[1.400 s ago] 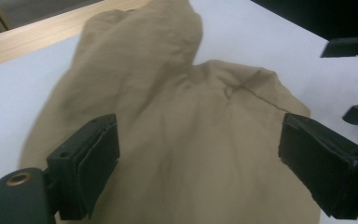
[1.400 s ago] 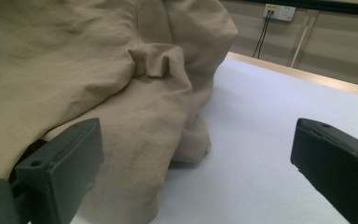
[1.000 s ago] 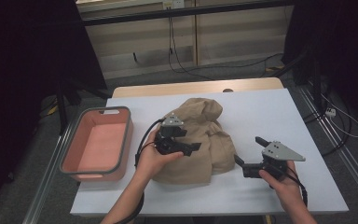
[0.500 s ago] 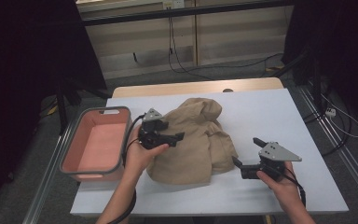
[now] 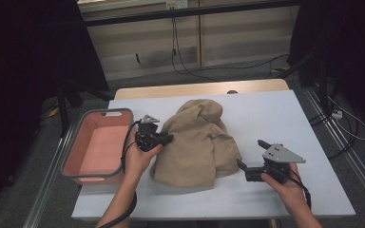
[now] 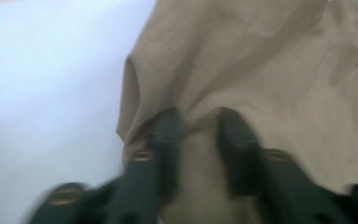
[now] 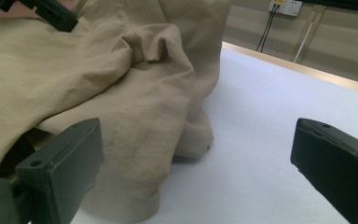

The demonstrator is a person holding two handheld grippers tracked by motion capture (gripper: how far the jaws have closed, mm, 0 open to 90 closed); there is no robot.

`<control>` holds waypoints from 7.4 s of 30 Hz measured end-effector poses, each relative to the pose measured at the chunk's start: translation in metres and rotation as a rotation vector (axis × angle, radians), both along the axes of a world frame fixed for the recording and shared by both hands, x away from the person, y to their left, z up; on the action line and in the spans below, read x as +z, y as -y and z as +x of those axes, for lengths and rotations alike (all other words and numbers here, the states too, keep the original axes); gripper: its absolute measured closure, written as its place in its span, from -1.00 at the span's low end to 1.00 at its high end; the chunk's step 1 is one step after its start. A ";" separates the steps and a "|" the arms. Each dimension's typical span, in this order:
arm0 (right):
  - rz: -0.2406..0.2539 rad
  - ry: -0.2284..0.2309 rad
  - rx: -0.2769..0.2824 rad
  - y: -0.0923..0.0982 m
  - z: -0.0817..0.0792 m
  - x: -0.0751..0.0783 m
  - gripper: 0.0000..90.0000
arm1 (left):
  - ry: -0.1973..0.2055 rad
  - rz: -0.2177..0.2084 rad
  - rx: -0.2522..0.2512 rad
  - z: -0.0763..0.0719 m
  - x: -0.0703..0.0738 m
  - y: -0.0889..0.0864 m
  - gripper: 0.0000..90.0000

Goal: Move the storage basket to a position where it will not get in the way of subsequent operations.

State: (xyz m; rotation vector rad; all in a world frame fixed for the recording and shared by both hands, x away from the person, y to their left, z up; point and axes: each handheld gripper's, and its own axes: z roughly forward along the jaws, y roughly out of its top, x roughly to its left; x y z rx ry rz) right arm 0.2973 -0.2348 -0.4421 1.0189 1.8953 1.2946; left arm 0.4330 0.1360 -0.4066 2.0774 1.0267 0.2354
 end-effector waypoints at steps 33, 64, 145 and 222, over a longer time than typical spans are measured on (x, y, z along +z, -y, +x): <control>-0.023 -0.004 -0.004 0.002 0.003 0.001 -0.95 | -0.070 -0.127 0.018 -0.002 -0.005 0.015 0.79; -0.062 -0.015 -0.027 -0.012 0.017 0.019 -0.93 | 0.018 -0.078 -0.148 -0.032 0.016 0.052 -0.10; -0.041 -0.085 -0.106 0.013 0.041 0.005 -0.93 | 0.147 0.054 0.057 0.015 0.052 0.014 0.89; -0.017 -0.229 0.131 -0.072 0.039 -0.004 -0.36 | 0.089 0.102 0.110 0.029 -0.011 0.000 0.68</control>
